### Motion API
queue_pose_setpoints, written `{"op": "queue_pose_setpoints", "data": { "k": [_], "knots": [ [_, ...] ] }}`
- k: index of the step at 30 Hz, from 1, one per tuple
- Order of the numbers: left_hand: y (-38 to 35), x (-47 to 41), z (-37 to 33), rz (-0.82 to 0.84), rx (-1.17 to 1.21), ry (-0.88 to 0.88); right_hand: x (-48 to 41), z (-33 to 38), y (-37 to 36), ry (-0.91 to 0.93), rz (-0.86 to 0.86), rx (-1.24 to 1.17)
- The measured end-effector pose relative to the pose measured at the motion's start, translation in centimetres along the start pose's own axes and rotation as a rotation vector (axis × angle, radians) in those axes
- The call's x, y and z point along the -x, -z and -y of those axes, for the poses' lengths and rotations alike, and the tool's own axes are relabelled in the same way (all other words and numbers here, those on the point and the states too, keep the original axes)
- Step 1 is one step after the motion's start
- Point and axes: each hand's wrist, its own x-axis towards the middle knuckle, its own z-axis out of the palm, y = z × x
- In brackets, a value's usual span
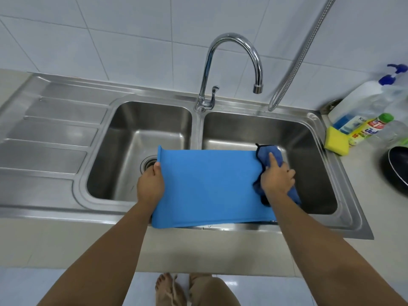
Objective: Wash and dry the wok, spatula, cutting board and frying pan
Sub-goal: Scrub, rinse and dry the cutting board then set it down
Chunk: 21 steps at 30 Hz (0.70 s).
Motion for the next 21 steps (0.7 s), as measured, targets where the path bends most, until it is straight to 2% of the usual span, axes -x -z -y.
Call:
{"op": "queue_pose_setpoints", "data": {
  "k": [2,5,8,10,12,14,17,21],
  "knots": [
    [-0.1,0.0,-0.3,0.004,-0.023,0.005,2.7,1.4,-0.8,-0.020,-0.034,0.019],
    [0.0,0.3,-0.2,0.010,0.014,0.015,7.7,5.4,-2.0,0.108,-0.080,-0.010],
    [0.4,0.4,-0.4,0.023,0.067,0.000,14.1,10.1,-3.0,0.381,-0.075,-0.094],
    [0.4,0.2,-0.1,0.019,0.106,-0.005,17.5,12.6,-3.3,0.659,-0.029,-0.105],
    [0.4,0.0,0.3,0.014,0.122,-0.022,17.3,14.1,-3.3,0.833,0.043,-0.089],
    [0.4,0.1,0.4,0.011,0.107,-0.037,14.7,15.1,-3.0,0.849,0.044,-0.063],
    [0.3,0.2,0.1,0.018,0.068,-0.054,11.1,17.3,-2.9,0.755,0.070,0.003],
    [0.4,-0.1,0.4,0.017,0.128,-0.028,12.5,18.6,-2.3,0.781,0.084,0.054]
  ]
}}
